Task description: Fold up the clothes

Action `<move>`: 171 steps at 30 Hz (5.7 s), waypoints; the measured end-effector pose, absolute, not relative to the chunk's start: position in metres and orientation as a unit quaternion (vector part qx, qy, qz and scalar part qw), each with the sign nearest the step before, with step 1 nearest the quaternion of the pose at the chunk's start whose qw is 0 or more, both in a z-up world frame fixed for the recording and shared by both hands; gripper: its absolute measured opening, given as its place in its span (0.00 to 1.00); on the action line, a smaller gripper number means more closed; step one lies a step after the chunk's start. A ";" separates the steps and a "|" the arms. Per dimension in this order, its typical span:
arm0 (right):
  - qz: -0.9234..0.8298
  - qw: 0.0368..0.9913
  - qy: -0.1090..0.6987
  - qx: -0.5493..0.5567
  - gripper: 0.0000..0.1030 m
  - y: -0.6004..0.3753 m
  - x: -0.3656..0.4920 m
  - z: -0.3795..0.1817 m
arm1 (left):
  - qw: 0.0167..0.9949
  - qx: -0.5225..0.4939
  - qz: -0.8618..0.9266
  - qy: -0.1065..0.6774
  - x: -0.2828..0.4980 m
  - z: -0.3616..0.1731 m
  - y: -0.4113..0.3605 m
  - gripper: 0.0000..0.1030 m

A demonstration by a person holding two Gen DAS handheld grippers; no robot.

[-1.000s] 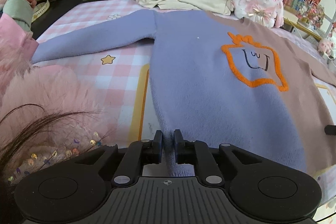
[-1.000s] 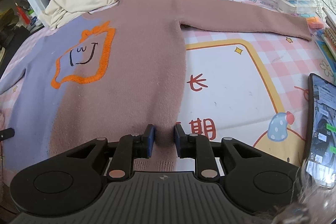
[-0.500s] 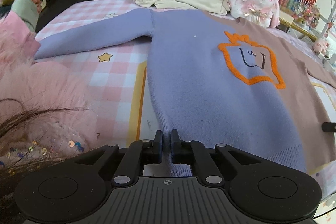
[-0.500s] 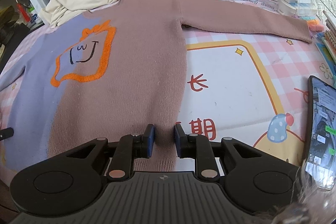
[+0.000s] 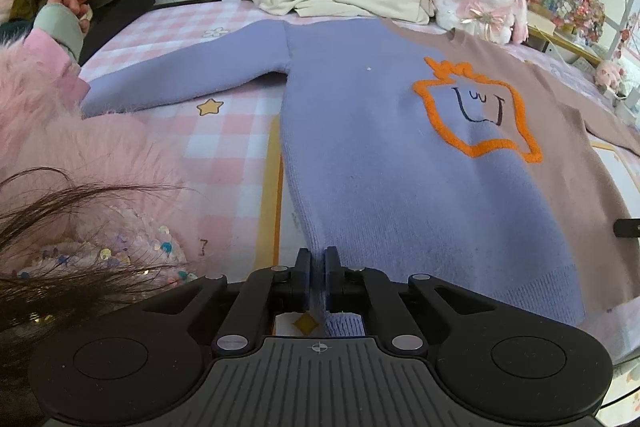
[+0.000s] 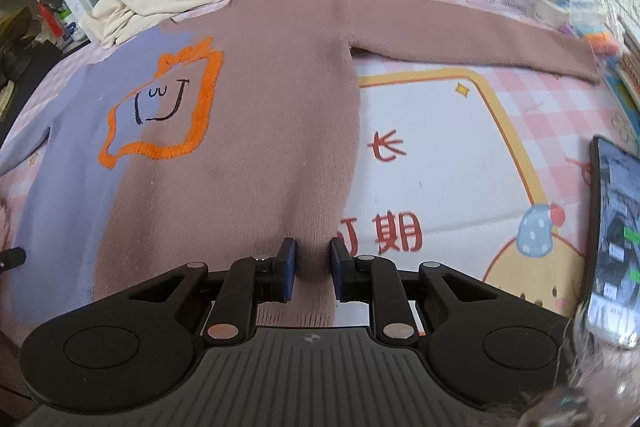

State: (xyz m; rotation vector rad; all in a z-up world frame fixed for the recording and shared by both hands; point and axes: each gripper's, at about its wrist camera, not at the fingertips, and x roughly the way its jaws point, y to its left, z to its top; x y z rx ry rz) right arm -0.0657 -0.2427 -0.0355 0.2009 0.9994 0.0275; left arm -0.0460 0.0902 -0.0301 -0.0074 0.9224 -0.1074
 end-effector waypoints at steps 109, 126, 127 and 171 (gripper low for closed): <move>0.022 0.915 0.392 0.096 0.87 -0.350 -0.071 -0.025 | 0.912 0.167 -0.110 0.357 -0.075 -0.010 -0.135 0.96; -0.042 0.878 0.402 0.258 0.54 -0.492 -0.013 -0.057 | 0.899 0.150 -0.034 0.411 -0.070 -0.016 -0.170 0.96; -0.055 0.878 0.398 0.261 0.54 -0.500 -0.011 -0.059 | 0.898 0.154 -0.033 0.412 -0.070 -0.016 -0.171 0.96; -0.094 0.899 0.389 0.180 0.09 -0.522 0.032 -0.071 | 0.891 0.147 0.017 0.429 -0.075 -0.018 -0.149 0.96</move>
